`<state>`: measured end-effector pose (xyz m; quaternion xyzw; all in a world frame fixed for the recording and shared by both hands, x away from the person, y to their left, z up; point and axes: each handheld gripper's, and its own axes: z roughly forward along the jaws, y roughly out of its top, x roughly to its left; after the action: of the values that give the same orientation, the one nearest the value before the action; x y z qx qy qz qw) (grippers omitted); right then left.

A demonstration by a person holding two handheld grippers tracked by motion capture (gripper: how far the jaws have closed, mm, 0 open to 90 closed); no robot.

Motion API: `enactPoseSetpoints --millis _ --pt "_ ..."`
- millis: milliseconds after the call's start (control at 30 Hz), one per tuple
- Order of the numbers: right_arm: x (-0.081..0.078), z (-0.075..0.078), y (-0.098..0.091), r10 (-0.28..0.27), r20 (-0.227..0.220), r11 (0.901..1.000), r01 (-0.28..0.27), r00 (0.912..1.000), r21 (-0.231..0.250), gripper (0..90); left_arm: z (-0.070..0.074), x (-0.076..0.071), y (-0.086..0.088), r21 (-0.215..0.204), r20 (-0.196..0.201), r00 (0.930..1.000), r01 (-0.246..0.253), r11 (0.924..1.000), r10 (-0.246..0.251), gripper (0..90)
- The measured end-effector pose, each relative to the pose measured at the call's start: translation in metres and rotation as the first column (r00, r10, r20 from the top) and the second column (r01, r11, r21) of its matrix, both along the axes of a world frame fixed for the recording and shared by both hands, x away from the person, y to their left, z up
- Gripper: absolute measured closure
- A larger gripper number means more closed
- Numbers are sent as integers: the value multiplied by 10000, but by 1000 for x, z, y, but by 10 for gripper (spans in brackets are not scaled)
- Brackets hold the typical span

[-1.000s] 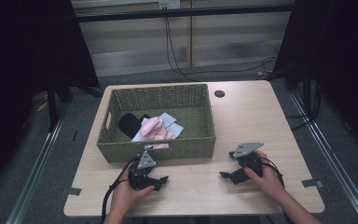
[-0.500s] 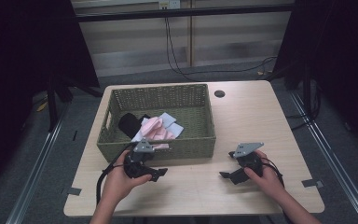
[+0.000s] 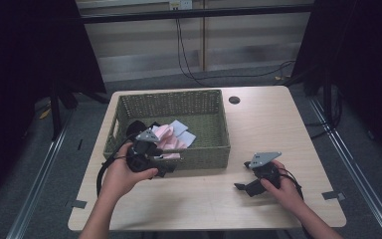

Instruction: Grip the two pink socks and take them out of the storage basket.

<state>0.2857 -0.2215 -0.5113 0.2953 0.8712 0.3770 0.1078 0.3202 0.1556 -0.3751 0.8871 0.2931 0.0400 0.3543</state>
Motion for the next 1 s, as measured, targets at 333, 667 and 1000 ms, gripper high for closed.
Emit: enactPoseSetpoints --millis 333,667,1000 --pt "0 0 0 0 -4 10000 0 10000 3 110 19 19 1 -103 -219 9997 -87 9999 85 251" --pt "0 0 0 -8 -10 10000 8 10000 5 110 26 49 6 58 -253 9984 -506 9987 508 267" --pt "0 0 0 2 0 10000 -2 10000 3 111 18 78 9 276 -411 9938 -1018 9944 1029 273"
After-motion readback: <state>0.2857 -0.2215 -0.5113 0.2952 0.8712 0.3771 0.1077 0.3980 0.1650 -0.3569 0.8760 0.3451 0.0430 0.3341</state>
